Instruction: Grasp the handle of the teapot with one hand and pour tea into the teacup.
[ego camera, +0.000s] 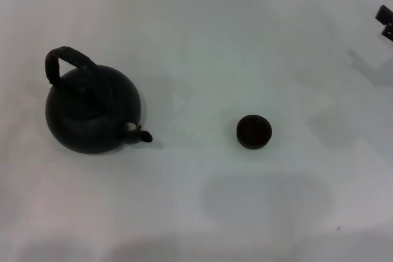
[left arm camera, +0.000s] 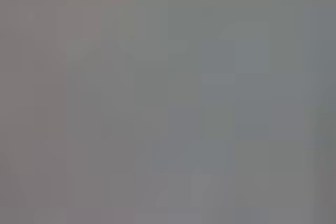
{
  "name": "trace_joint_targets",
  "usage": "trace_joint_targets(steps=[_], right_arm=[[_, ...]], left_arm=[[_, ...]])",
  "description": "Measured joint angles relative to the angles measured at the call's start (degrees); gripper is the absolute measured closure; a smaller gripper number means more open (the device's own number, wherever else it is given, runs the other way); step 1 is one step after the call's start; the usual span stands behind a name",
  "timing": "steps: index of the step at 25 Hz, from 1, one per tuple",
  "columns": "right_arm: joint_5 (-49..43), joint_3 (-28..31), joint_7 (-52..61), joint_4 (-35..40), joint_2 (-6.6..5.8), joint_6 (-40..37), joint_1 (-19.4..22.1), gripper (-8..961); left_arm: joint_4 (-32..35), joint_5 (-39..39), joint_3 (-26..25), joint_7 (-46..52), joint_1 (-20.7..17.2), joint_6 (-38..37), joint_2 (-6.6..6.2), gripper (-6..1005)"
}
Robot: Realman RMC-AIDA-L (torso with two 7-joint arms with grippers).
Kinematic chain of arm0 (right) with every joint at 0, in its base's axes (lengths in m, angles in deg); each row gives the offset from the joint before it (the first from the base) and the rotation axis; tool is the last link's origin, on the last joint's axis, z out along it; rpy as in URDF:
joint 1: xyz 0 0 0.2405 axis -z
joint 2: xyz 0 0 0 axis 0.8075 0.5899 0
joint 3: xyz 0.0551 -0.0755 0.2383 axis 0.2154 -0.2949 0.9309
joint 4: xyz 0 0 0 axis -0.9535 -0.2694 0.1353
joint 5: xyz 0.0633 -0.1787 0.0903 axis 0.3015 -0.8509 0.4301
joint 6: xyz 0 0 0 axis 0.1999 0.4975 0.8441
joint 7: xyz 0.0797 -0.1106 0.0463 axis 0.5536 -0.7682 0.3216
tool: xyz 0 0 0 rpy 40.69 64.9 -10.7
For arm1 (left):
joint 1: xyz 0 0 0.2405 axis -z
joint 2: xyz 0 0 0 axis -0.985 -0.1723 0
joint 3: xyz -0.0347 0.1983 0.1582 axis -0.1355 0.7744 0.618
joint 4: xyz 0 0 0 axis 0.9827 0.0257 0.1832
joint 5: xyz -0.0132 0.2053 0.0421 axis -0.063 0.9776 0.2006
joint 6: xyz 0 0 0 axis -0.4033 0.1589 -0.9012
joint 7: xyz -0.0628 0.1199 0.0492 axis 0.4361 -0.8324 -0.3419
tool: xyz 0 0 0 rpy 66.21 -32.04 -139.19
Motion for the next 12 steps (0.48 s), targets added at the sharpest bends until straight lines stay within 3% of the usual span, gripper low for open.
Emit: trace_joint_targets(steps=[6, 12], right_arm=[[0.0, 9.3, -12.3, -10.1, 0.00, 5.7, 0.1, 93], [0.0, 11.8, -18.1, -15.2, 0.10, 6.0, 0.2, 93]], left_arm=[[-4.4, -2.9, 0.0, -0.7, 1.1, -0.4, 0.05, 413], [-11.4, -7.6, 0.0, -4.9, 4.2, -1.0, 0.32, 413]])
